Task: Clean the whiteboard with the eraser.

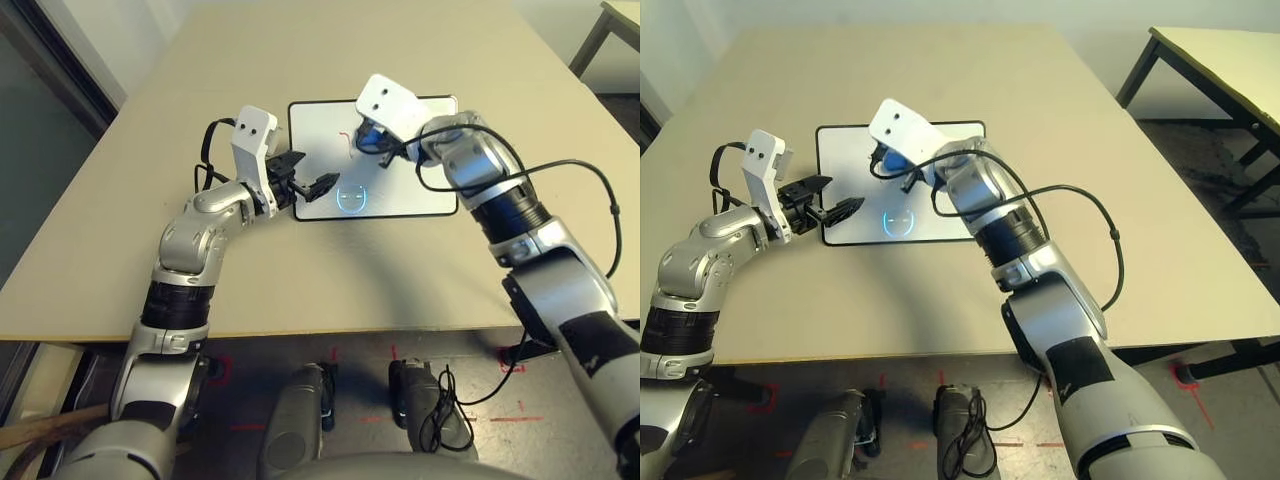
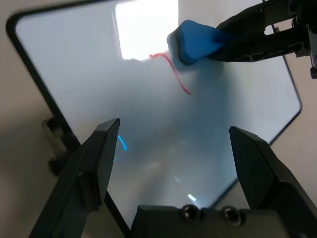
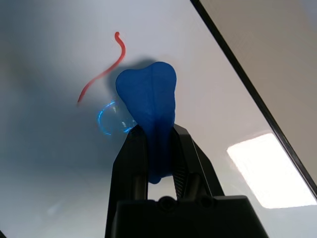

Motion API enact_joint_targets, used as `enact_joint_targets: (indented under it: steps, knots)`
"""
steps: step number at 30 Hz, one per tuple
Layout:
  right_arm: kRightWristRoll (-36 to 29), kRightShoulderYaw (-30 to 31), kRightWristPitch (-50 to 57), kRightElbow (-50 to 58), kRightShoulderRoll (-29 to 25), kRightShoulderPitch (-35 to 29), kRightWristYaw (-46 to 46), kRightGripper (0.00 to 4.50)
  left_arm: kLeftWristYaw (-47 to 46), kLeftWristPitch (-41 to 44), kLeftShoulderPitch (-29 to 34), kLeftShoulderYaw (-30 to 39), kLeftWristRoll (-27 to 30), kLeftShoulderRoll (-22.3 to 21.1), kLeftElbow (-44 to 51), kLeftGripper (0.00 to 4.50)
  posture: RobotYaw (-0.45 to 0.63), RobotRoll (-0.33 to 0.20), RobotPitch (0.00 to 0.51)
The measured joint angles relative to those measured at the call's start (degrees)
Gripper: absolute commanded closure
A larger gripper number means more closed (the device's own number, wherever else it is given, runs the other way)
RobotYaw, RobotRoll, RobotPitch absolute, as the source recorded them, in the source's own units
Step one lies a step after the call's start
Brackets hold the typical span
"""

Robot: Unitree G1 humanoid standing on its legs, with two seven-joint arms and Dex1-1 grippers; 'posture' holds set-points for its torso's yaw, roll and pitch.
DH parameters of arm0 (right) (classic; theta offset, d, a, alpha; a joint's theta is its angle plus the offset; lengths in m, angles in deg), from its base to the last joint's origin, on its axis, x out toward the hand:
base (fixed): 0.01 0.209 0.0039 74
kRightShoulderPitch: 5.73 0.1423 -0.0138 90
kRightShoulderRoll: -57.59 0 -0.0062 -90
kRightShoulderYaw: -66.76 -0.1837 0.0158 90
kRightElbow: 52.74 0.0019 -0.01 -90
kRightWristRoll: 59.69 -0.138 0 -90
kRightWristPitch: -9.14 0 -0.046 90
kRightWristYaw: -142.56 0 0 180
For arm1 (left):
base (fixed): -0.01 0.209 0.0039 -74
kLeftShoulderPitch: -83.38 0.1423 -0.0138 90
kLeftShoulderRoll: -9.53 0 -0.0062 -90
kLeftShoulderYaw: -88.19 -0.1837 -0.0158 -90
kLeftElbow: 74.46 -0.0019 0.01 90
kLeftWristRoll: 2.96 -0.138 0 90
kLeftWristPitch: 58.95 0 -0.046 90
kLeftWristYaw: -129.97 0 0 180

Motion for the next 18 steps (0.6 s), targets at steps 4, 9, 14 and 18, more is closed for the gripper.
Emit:
enact_joint_targets:
  steps: [4,9,14,18]
  knots:
    - [0.3,3.12,2.78,9.06,-1.89,-5.68,-4.14,3.91,-0.17,0.02,0.11,0.08,-0.02,-0.08,0.02,0.0,0.08,0.0,0.176]
    - [0.4,5.11,4.55,11.18,-2.22,-7.4,-5.96,3.91,-0.25,0.02,0.17,0.14,-0.02,-0.23,0.02,0.0,0.08,0.0,0.179]
    - [0.25,4.62,3.05,4.12,-0.84,-3.24,-4.49,3.91,-0.3,0.02,0.26,0.44,-0.01,-0.62,0.04,0.0,0.07,0.0,0.185]
    - [0.22,1.91,0.53,-2.79,-0.2,1.69,-0.66,3.91,-0.27,0.03,0.3,0.45,0.0,-0.78,0.04,0.0,0.07,0.0,0.186]
